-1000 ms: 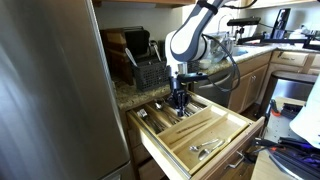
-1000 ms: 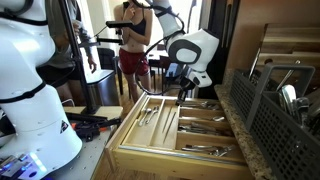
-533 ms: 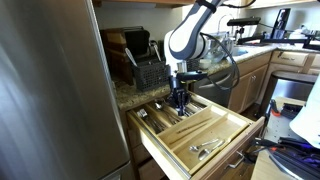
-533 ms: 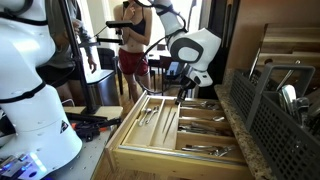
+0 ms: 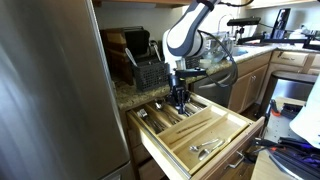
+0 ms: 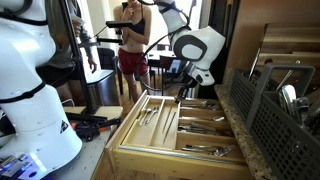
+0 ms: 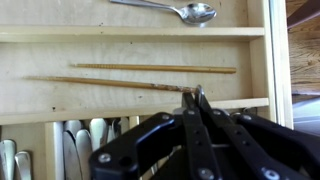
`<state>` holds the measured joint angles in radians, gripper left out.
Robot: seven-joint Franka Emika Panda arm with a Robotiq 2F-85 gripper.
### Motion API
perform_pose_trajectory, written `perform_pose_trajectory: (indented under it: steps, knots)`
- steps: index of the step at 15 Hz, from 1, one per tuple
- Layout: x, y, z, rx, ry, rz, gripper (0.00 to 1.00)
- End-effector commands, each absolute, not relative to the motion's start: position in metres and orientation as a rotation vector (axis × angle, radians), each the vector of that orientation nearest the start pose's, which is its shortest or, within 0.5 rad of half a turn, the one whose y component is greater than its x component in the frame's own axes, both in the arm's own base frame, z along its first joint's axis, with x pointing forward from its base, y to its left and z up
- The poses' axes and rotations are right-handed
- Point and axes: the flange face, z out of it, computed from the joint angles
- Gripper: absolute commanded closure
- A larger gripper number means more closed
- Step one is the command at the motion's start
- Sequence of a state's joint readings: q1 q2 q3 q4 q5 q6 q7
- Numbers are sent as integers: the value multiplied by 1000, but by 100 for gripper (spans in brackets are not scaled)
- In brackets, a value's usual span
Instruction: Take the spoon from the utensil holder and put it in the drawer with the other spoons
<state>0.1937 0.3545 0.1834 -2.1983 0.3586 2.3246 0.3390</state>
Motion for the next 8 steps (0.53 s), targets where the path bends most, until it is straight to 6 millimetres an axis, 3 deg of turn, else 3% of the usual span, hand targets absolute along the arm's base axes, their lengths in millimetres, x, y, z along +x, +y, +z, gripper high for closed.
perform_pose_trajectory:
  steps: [1,8]
  knots:
    - [498,198,217,-2878,363,501,96]
    - [502,197,219,-2858,354,550,96]
